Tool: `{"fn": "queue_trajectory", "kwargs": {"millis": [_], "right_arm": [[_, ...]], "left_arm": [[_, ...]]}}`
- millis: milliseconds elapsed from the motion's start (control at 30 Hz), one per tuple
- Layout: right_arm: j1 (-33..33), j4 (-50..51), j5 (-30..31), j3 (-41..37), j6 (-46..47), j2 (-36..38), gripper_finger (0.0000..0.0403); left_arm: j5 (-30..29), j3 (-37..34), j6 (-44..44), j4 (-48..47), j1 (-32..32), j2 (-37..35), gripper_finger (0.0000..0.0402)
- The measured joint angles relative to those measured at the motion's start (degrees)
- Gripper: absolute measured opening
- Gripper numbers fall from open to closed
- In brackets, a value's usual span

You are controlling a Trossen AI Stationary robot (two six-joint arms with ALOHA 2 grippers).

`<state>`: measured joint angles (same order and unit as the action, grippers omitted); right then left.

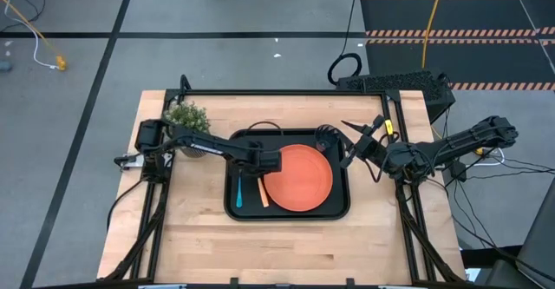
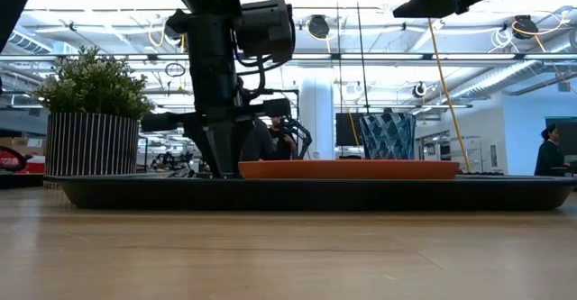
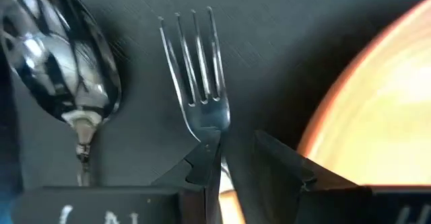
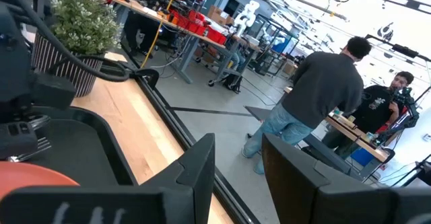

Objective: Pick and place plate/cup/fork/spoon on tray
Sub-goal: Adjust the light orange fork on the black serving tray

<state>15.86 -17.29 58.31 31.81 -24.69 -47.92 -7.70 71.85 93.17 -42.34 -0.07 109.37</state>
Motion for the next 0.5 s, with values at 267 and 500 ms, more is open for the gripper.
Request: {"fn": "queue_trajectory", "kwargs": {"millis": [267, 500], "right_arm": [[0.0, 0.1, 0.0, 0.0, 0.0, 0.0, 0.0114], [0.0, 0.1, 0.0, 0.0, 0.0, 0.0, 0.0114]], "left_arm": [[0.1, 0.0, 1.0, -0.6, -0.1, 0.0, 0.0090], [0.0, 0.0, 2.2, -1.2, -1.3, 1.6, 0.0090]]}}
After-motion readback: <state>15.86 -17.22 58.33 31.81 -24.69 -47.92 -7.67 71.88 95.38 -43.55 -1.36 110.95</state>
